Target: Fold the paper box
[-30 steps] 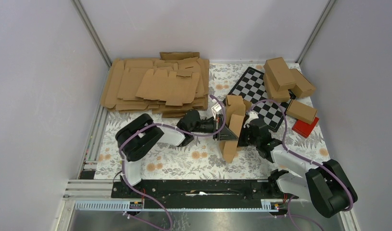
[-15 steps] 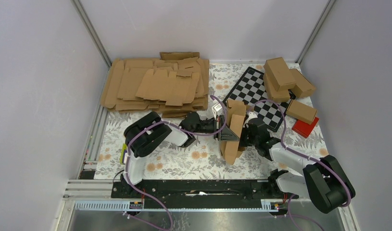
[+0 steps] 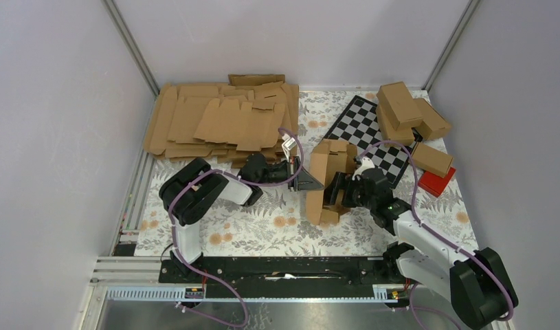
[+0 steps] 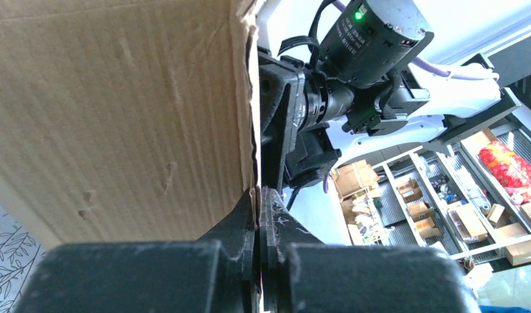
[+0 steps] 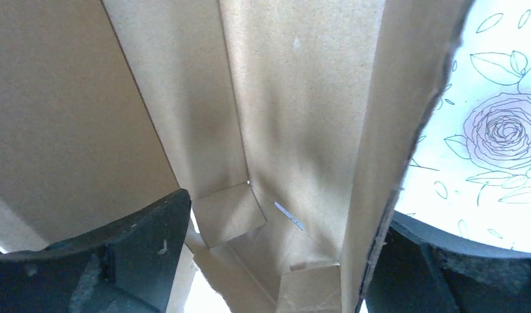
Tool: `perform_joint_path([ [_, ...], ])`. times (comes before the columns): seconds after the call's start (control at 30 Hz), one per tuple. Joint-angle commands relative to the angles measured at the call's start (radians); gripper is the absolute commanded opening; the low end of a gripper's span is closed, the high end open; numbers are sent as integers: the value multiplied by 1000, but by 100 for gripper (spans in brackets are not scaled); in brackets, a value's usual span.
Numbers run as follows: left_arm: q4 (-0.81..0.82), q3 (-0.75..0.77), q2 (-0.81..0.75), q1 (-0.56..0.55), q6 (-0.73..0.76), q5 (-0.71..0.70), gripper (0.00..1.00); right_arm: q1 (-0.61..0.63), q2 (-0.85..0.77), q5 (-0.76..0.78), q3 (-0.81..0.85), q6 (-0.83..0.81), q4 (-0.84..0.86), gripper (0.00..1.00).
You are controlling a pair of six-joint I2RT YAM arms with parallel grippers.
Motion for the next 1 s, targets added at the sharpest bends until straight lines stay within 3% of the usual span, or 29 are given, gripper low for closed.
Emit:
perform_joint_path([
  [0.0,4,-9,-40,-2,38,44,0,9,-29,-65,10,-3,-17,98],
  [0.23,45,-20,-41,19,14,75,0,9,-108,-152,-34,-35,-28,100],
  [0.4,-13,-26,-71,23,60,70,0,10,-114,-169,-13,-59,-82,99],
  [0.57,-24,-36,-101,25,83,63,0,30,-77,-75,13,-55,-105,85],
  [0.67,-62,-41,-128,25,115,54,0,41,-95,-13,13,-36,-105,85],
  [0.83,-107,-45,-167,24,158,42,0,62,-67,108,49,2,-95,74],
  [0.97,-189,-41,-201,17,241,27,0,99,-1,225,56,8,8,72],
])
